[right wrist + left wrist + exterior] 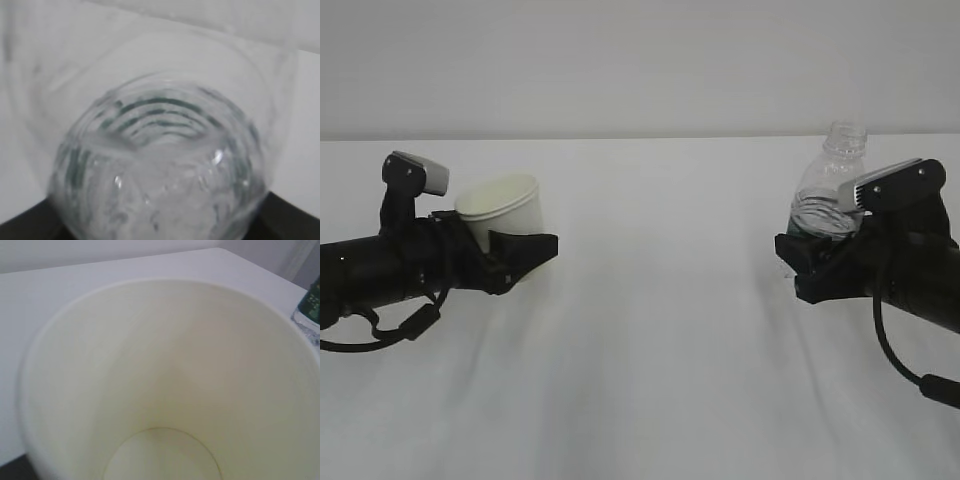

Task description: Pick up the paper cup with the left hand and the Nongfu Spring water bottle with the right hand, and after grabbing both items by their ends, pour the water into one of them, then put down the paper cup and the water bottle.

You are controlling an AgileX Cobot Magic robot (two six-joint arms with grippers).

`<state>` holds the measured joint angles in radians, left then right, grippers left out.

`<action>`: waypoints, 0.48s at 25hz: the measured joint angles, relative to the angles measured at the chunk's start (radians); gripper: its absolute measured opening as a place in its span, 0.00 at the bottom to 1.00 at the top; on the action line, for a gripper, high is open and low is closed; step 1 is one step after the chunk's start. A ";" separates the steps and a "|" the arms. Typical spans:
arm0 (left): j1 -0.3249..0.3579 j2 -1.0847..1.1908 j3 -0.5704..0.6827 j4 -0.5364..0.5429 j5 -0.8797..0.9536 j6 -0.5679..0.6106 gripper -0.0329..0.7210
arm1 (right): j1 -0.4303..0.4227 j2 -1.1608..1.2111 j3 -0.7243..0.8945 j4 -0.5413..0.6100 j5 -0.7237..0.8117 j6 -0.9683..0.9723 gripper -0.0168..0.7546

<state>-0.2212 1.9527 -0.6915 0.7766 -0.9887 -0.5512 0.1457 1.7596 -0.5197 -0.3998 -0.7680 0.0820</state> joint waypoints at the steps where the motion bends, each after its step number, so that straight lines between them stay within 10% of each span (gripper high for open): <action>1: -0.014 0.000 0.000 0.003 -0.005 0.000 0.68 | 0.000 -0.008 0.000 -0.014 0.009 0.011 0.63; 12: -0.117 0.000 -0.028 0.072 -0.030 0.002 0.68 | 0.000 -0.066 0.002 -0.162 0.034 0.121 0.63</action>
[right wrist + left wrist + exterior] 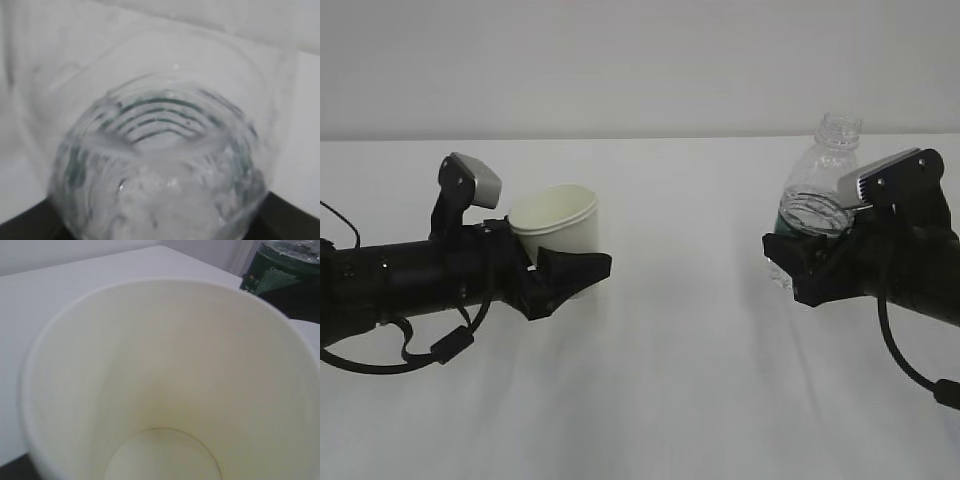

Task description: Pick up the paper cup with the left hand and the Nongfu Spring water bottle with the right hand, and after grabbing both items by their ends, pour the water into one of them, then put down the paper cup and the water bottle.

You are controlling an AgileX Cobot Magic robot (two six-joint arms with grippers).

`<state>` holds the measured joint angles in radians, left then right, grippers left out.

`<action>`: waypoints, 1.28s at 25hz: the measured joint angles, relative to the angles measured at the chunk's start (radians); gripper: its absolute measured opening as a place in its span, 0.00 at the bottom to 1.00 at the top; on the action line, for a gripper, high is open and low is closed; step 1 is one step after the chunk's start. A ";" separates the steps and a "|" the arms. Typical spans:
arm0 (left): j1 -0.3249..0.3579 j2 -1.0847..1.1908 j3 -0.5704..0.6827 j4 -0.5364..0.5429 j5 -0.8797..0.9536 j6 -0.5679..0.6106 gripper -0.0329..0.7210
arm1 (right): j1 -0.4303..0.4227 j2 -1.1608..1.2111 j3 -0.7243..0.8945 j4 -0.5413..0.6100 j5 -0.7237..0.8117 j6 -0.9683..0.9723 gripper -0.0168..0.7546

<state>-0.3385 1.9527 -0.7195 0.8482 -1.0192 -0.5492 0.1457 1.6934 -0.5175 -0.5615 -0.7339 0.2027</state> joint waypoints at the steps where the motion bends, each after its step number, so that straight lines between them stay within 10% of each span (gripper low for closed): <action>1: -0.006 0.000 -0.012 0.015 0.006 0.000 0.68 | 0.000 -0.003 0.000 -0.012 0.000 0.005 0.63; 32: -0.164 0.026 -0.070 0.026 0.023 0.148 0.68 | 0.000 -0.010 -0.083 -0.293 0.089 0.144 0.63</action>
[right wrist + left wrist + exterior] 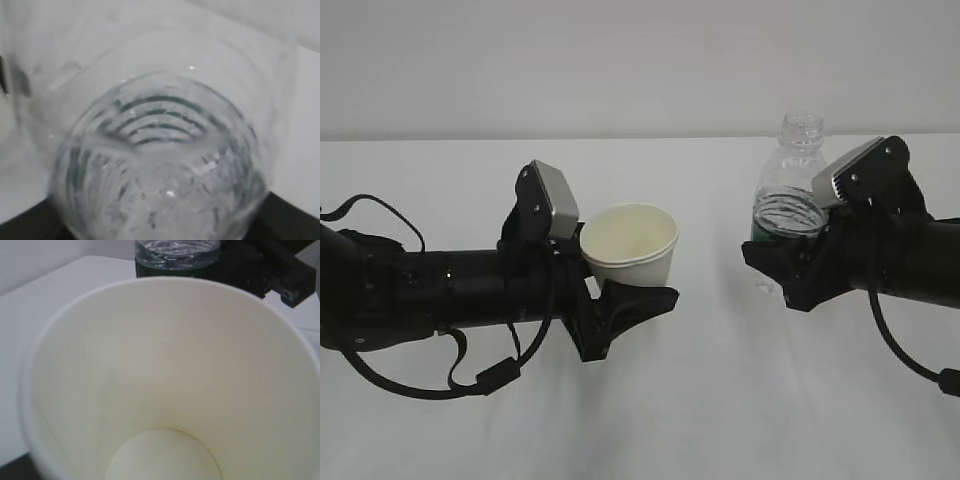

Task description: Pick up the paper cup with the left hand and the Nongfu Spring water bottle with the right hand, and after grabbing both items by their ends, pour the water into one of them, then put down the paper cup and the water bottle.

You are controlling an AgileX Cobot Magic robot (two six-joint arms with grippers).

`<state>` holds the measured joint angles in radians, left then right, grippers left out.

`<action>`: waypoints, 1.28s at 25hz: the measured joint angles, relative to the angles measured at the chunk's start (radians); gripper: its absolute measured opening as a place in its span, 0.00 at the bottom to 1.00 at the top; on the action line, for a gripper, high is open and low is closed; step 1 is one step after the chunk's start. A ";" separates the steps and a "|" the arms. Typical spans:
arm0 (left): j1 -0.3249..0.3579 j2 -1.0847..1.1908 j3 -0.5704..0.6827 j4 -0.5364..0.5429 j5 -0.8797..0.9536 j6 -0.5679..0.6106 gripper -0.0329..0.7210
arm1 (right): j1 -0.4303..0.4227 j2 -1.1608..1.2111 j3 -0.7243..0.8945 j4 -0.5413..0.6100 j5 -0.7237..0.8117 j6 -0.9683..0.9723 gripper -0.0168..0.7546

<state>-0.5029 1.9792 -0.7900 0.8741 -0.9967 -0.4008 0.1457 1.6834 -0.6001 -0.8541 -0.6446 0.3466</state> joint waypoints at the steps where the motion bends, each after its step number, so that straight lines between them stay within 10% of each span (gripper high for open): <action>1: -0.002 0.000 0.000 -0.006 -0.011 0.002 0.68 | 0.000 0.000 0.000 -0.006 -0.005 0.000 0.63; 32: -0.119 0.005 -0.039 -0.027 -0.026 0.022 0.67 | 0.000 0.000 -0.185 -0.300 0.090 -0.048 0.63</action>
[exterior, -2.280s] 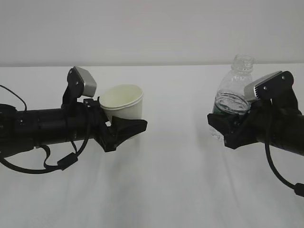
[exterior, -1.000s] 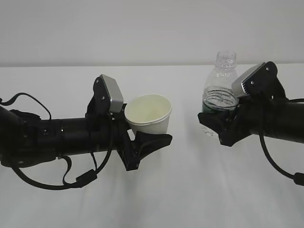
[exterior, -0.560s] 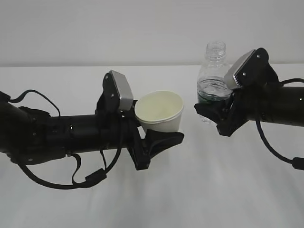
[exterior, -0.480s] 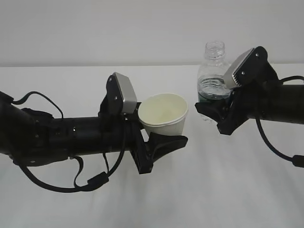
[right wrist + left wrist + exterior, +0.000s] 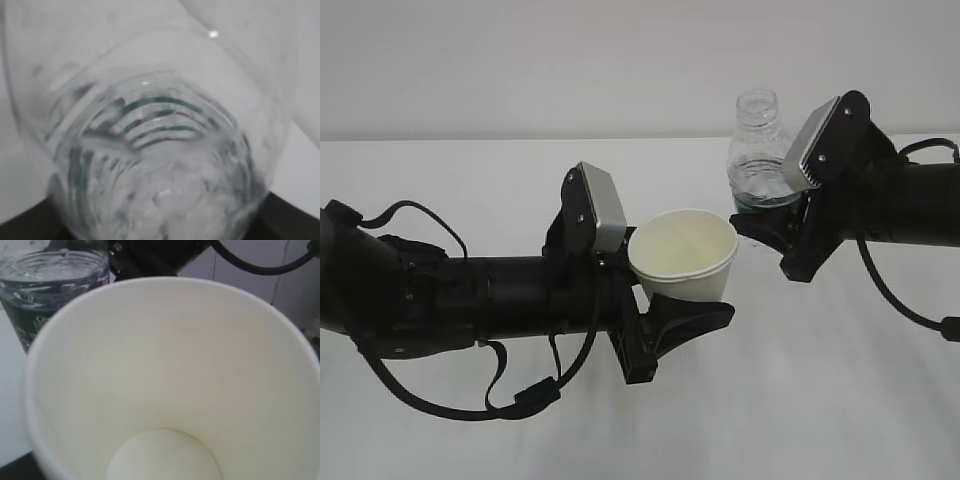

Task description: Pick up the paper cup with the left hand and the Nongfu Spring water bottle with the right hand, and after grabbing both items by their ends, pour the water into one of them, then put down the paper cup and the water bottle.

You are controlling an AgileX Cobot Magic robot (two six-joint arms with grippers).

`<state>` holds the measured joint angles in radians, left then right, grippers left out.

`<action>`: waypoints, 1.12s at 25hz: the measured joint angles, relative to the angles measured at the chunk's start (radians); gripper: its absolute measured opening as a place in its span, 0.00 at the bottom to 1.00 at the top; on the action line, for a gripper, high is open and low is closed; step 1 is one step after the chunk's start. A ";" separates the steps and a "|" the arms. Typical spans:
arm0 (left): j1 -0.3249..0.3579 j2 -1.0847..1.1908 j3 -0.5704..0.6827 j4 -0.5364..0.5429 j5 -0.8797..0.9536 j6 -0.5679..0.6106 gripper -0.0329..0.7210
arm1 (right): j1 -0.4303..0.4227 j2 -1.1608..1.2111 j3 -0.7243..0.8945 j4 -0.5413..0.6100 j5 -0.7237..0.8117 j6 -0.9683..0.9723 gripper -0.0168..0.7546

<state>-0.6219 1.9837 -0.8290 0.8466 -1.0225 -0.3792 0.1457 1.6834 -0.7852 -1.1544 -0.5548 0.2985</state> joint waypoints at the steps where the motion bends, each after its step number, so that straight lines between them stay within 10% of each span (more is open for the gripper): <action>1: 0.000 0.000 0.000 0.000 0.003 -0.001 0.67 | 0.000 0.000 0.000 -0.002 0.000 -0.015 0.63; 28: -0.039 0.072 -0.061 -0.004 0.011 -0.029 0.66 | 0.000 0.000 -0.005 -0.006 0.002 -0.324 0.63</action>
<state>-0.6610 2.0557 -0.8900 0.8428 -1.0112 -0.4081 0.1457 1.6834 -0.7898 -1.1600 -0.5529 -0.0259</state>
